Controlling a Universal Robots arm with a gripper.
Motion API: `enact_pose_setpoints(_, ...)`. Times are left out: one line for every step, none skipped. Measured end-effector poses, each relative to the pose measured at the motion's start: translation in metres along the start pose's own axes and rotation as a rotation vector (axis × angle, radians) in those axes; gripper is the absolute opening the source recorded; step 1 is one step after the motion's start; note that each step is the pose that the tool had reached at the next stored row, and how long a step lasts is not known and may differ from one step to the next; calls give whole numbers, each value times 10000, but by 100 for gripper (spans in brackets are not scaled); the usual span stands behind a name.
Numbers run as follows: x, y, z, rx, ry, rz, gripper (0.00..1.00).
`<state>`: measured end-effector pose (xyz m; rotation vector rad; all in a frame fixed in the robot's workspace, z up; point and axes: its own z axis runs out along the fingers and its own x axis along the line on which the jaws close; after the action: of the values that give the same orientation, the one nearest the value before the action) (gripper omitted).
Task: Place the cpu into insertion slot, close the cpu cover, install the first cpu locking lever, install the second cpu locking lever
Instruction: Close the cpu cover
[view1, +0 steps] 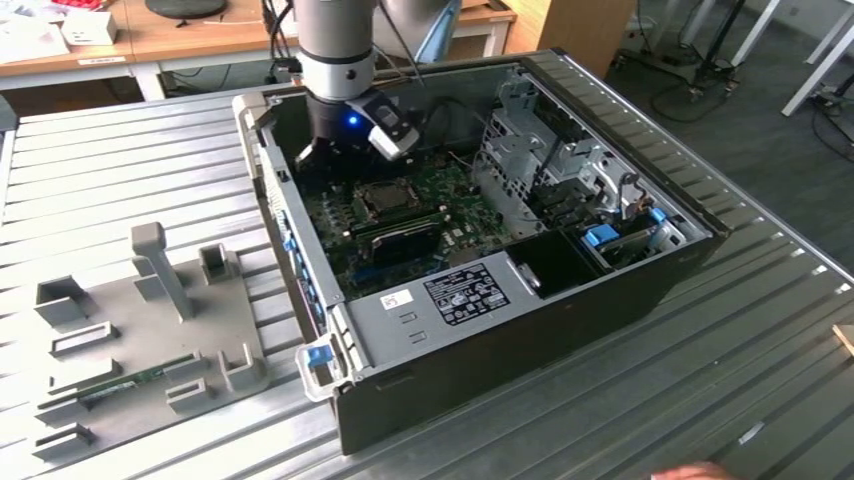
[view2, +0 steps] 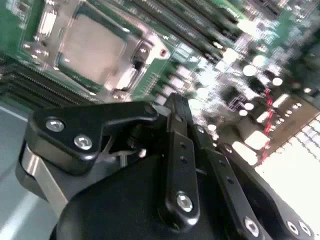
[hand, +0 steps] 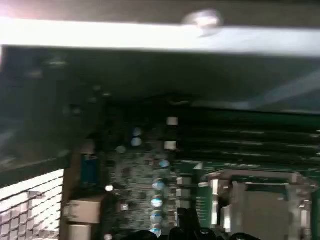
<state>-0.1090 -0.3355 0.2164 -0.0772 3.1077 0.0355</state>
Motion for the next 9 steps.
enact_pose_setpoints(117, 10, -30, 48, -76, -4, 10)
enact_pose_setpoints(111, 8, -29, 49, -89, -5, 10)
enact_pose_setpoints(89, -3, -29, 39, -102, -2, 10)
enact_pose_setpoints(48, -5, -28, 36, -100, -2, 10)
enact_pose_setpoints(53, -14, -30, 38, -109, -1, 10)
enact_pose_setpoints(39, -26, -33, 28, -110, -4, 10)
enact_pose_setpoints(36, -26, -33, 24, -110, -2, 10)
enact_pose_setpoints(36, -26, -33, 25, -108, -2, 10)
enact_pose_setpoints(36, -26, -33, 25, -109, -2, 10)
